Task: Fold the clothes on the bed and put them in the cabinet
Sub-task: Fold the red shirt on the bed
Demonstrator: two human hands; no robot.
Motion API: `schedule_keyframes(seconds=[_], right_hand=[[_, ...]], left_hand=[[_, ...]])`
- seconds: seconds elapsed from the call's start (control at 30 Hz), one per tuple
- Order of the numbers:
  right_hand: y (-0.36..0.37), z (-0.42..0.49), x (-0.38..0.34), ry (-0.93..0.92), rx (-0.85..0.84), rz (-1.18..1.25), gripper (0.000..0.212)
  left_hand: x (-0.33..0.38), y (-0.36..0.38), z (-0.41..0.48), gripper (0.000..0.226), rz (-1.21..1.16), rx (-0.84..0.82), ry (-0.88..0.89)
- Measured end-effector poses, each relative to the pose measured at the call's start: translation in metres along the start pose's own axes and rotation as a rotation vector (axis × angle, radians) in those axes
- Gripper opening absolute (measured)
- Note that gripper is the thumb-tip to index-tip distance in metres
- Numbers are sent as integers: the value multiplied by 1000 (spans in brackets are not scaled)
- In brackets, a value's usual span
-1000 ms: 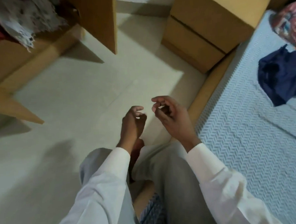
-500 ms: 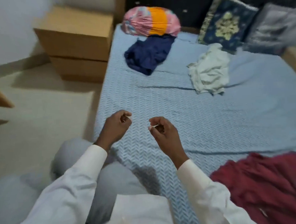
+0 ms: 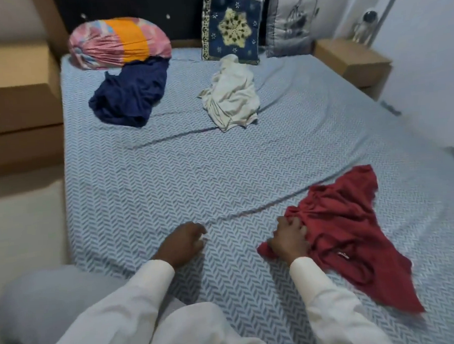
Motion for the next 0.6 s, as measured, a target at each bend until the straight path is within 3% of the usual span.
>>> schedule_keyframes(seconds=[0.1, 0.17, 0.3, 0.37, 0.5, 0.6], right_hand=[[0, 9, -3, -57, 73, 145, 22], [-9, 8, -27, -175, 90, 276, 14], [-23, -25, -130, -460, 23, 533, 9], [-21, -52, -194, -646, -125, 708, 12], [-12, -113, -285, -995, -461, 700, 33], [-30, -116, -273, -1064, -332, 561, 32]], left_hand=[[-25, -16, -15, 22, -176, 62, -61], [-32, -16, -20, 29, -224, 37, -77], [-29, 0, -29, 83, -592, -97, -71], [-19, -1, -36, 91, -749, -101, -19], [-7, -34, -49, 35, -1091, 111, 119], [-23, -55, -63, 30, -1309, 309, 54]])
Point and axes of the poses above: each hand's wrist, its own z-axis towards the middle knuckle, its own y-axis out of the palm, x = y × z, the point moved 10 cm from there along z, towards the middle knuckle, and after that the axes turned 14 degrees about -x, right-handed, at the moved point
